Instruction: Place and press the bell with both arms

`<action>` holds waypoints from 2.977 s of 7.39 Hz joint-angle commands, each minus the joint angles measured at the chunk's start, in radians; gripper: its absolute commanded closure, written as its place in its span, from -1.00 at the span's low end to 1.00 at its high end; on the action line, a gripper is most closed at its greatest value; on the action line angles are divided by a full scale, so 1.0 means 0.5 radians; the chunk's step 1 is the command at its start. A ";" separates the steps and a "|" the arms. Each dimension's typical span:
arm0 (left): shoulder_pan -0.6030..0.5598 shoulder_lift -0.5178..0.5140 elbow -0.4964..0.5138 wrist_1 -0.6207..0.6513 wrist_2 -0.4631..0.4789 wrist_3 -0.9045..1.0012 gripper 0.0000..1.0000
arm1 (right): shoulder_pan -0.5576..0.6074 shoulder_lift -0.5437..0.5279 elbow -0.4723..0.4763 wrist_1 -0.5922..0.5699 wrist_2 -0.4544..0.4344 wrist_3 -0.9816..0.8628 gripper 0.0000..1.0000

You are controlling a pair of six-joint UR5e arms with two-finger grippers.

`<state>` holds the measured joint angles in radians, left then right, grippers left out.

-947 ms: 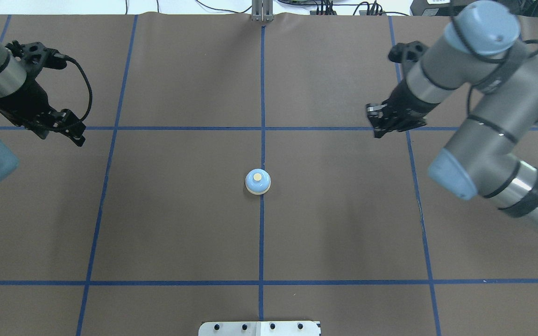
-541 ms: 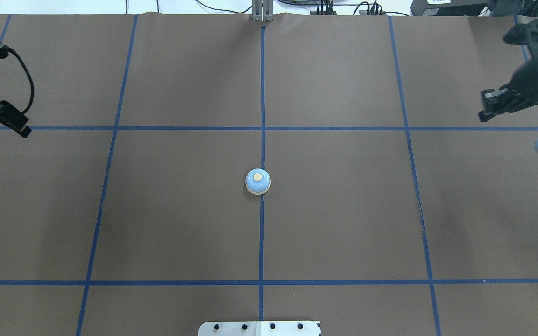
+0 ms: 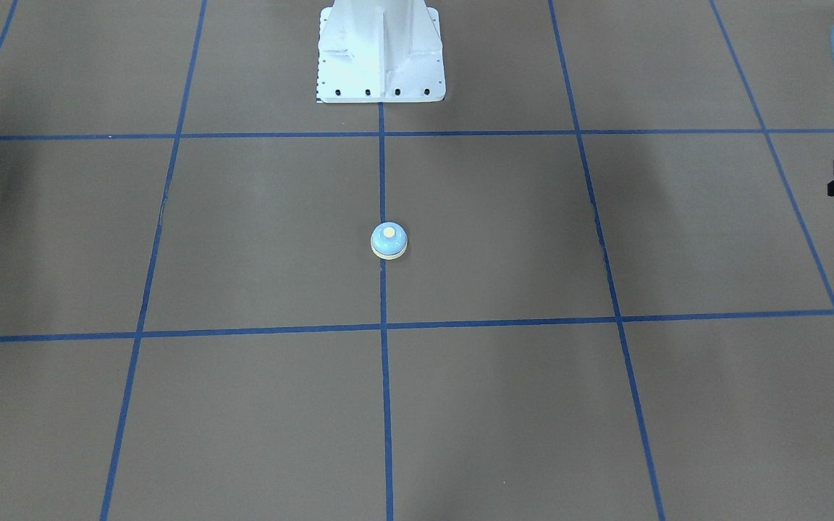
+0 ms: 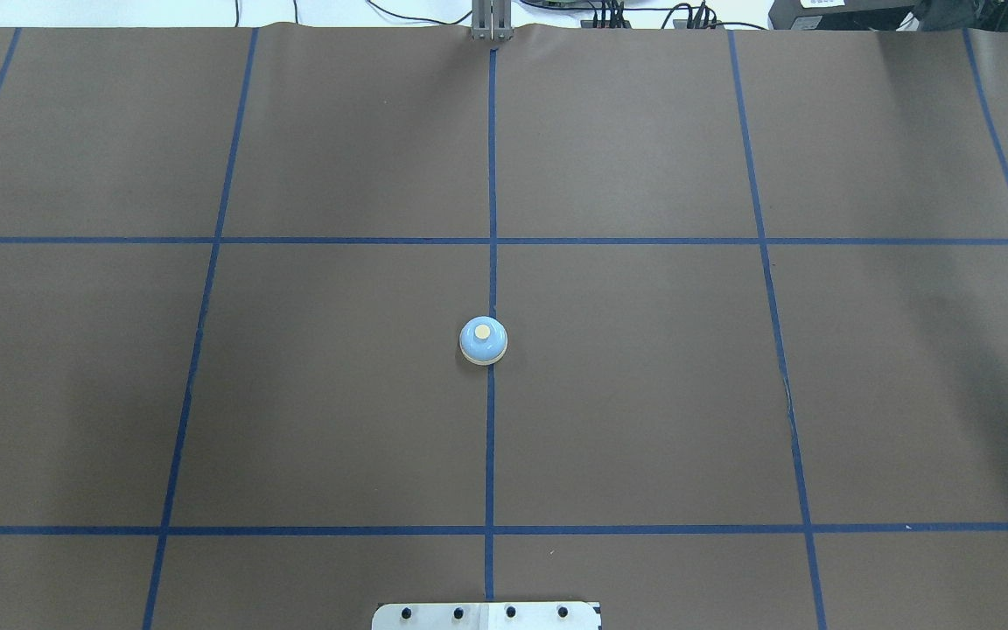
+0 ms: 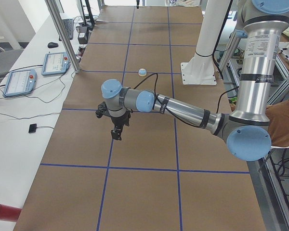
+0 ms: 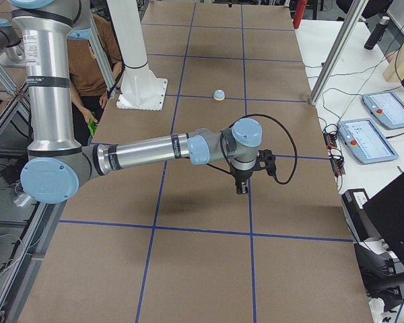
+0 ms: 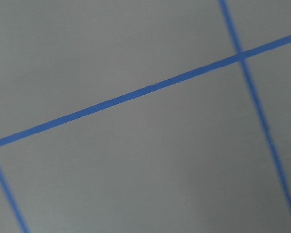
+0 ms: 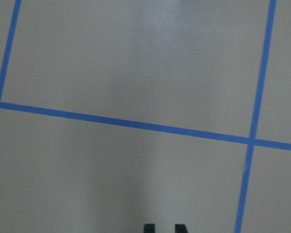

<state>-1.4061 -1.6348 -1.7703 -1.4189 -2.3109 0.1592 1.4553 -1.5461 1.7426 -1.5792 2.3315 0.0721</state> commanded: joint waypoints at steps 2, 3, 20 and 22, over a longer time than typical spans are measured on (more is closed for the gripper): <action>-0.145 0.018 0.105 0.000 -0.005 0.203 -0.98 | 0.148 -0.003 -0.024 -0.133 -0.003 -0.162 -0.99; -0.160 0.021 0.095 0.003 -0.008 0.179 -0.98 | 0.139 0.000 -0.037 -0.133 -0.003 -0.166 -0.99; -0.182 0.156 0.001 0.006 0.011 0.004 -0.99 | 0.053 -0.010 -0.089 -0.103 0.013 -0.199 -1.00; -0.185 0.159 -0.024 0.009 0.014 0.007 -0.99 | 0.053 0.006 -0.095 -0.106 0.016 -0.193 -1.00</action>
<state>-1.4976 -1.5563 -1.7758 -1.4149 -2.3045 0.1611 1.4820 -1.5479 1.6965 -1.6318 2.3382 -0.0263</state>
